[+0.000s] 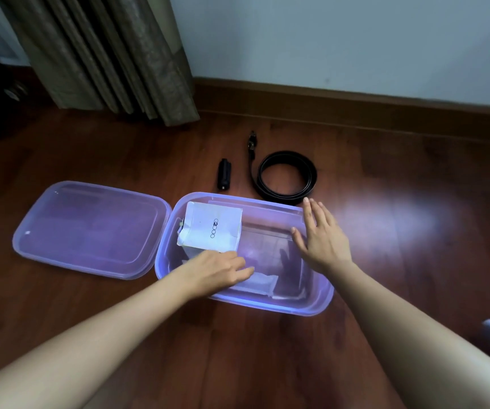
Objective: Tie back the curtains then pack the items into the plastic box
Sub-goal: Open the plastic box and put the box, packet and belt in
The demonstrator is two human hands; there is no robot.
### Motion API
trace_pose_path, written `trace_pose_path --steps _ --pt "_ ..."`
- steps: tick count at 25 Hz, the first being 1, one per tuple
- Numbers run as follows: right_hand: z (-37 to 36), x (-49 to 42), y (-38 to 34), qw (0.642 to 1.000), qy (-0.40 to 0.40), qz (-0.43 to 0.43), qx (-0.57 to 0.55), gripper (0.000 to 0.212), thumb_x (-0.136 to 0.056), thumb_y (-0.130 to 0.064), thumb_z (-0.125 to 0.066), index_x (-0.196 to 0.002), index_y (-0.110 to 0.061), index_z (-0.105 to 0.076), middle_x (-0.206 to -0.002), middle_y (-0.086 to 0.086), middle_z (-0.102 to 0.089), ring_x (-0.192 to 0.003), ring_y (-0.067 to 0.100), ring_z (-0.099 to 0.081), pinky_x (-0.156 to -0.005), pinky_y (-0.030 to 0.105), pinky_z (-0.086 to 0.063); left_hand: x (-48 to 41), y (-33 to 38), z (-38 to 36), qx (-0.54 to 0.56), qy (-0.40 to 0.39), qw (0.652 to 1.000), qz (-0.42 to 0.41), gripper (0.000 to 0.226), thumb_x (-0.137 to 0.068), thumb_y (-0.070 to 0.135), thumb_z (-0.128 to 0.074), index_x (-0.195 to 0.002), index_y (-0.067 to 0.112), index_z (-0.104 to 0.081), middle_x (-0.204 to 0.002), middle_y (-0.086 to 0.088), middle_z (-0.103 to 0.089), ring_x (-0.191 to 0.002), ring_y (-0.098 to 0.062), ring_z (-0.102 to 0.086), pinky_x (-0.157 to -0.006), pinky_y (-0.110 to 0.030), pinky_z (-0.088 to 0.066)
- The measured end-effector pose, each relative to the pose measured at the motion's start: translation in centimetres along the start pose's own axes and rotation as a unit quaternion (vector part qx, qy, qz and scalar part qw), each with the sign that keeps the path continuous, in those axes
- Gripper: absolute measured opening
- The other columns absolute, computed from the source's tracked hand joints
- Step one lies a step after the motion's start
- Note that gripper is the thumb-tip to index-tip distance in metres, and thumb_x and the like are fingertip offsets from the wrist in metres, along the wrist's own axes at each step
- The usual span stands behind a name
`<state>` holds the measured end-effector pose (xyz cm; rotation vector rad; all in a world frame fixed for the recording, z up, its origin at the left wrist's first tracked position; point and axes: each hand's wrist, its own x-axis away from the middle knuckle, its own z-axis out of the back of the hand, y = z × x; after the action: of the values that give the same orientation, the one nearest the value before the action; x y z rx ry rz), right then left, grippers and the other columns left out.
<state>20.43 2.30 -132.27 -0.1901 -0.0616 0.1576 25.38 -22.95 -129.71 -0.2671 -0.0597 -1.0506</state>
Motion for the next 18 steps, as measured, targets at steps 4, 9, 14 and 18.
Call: trace_pose_path --steps 4,9,14,18 --pt "0.3 0.0 0.0 1.0 -0.006 0.003 0.003 0.083 -0.082 -0.056 -0.01 -0.148 -0.007 -0.018 -0.154 0.011 -0.028 -0.144 0.026 -0.021 -0.114 0.043 -0.028 0.2 -0.2 -0.5 0.024 0.012 1.0 0.001 0.031 -0.047 0.009 -0.087 -0.068 0.016 -0.065 -0.06 0.003 -0.052 -0.048 -0.015 -0.053 -0.029 -0.021 -0.034" --pt "0.3 -0.1 0.0 1.0 0.003 0.006 -0.009 0.082 -0.082 -0.055 -0.008 -0.149 -0.009 -0.017 -0.155 0.009 -0.026 -0.144 0.025 -0.02 -0.116 0.04 -0.025 -0.8 -2.3 1.6 0.168 0.216 0.957 0.097 0.02 -0.079 0.013 -0.054 -0.086 0.008 -0.072 -0.066 -0.003 -0.06 -0.06 -0.016 -0.057 -0.044 -0.027 -0.044" --pt "0.7 0.1 -0.1 0.998 0.011 -0.003 -0.055 0.077 -0.085 -0.052 -0.011 -0.149 -0.009 -0.017 -0.156 0.005 -0.023 -0.145 0.02 -0.018 -0.116 0.033 -0.019 -7.7 -8.8 4.8 0.356 0.212 0.818 0.399 0.037 -0.087 0.031 -0.053 -0.107 0.005 -0.07 -0.09 -0.016 -0.069 -0.086 -0.033 -0.064 -0.079 -0.036 -0.049" --pt "0.4 0.0 0.1 0.998 0.023 0.001 -0.067 0.077 -0.085 -0.052 -0.015 -0.147 -0.007 -0.024 -0.153 0.008 -0.029 -0.143 0.023 -0.023 -0.115 0.035 -0.022 -13.8 -13.0 3.9 0.399 0.109 0.732 0.541 0.051 -0.091 0.04 -0.054 -0.12 -0.002 -0.056 -0.12 -0.024 -0.06 -0.115 -0.038 -0.054 -0.092 -0.04 -0.044"
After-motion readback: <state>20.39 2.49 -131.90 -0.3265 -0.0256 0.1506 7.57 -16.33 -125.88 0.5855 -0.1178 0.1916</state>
